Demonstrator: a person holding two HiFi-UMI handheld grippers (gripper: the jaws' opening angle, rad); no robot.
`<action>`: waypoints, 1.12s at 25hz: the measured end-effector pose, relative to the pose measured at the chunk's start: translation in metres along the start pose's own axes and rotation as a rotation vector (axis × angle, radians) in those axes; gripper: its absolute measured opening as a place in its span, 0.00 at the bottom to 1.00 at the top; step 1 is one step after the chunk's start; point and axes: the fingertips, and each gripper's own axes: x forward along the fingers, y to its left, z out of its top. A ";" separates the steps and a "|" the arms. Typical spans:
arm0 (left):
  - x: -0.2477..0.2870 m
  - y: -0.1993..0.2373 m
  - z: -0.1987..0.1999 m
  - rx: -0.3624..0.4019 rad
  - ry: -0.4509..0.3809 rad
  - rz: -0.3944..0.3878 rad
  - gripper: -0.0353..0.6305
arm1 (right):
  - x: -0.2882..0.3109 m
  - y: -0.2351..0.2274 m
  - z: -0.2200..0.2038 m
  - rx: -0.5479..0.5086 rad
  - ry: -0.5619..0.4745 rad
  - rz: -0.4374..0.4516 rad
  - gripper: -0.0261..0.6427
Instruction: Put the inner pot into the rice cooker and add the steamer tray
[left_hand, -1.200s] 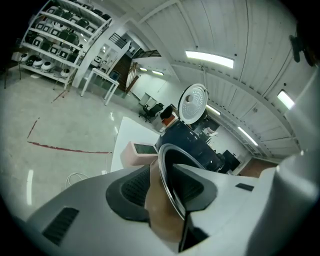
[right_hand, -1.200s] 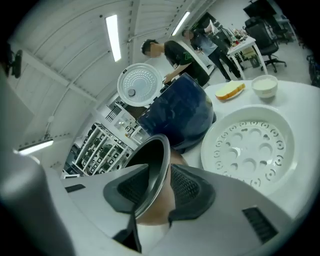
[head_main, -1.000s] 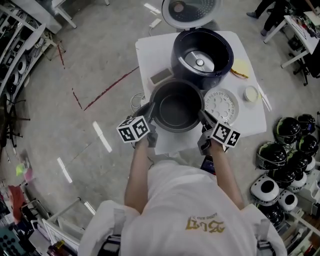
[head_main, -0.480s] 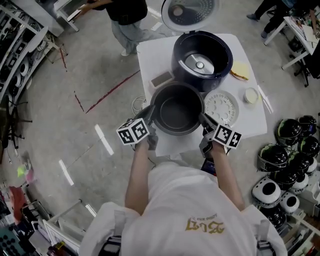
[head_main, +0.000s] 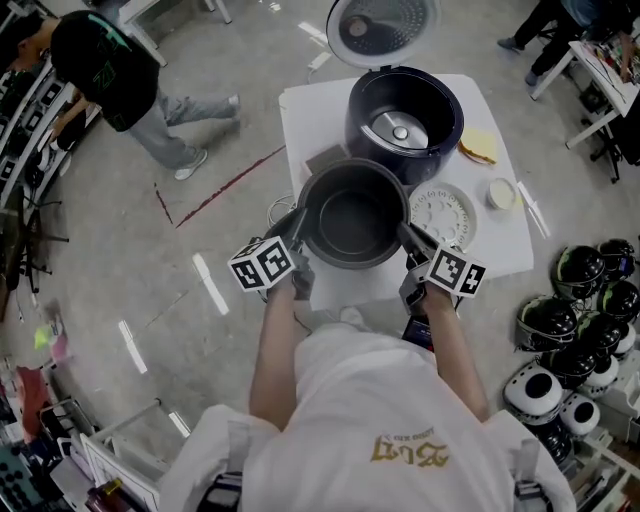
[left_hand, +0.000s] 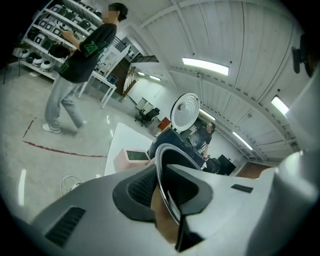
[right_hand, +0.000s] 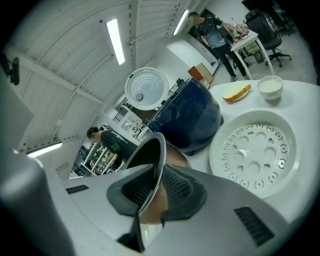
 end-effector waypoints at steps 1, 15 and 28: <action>-0.002 -0.002 0.002 0.001 -0.009 -0.003 0.17 | -0.002 0.003 0.002 -0.006 -0.004 0.008 0.14; -0.020 -0.029 0.038 0.002 -0.110 -0.037 0.17 | -0.012 0.042 0.035 -0.055 -0.056 0.103 0.14; -0.031 -0.054 0.081 0.032 -0.183 -0.112 0.17 | -0.018 0.080 0.067 -0.098 -0.126 0.173 0.14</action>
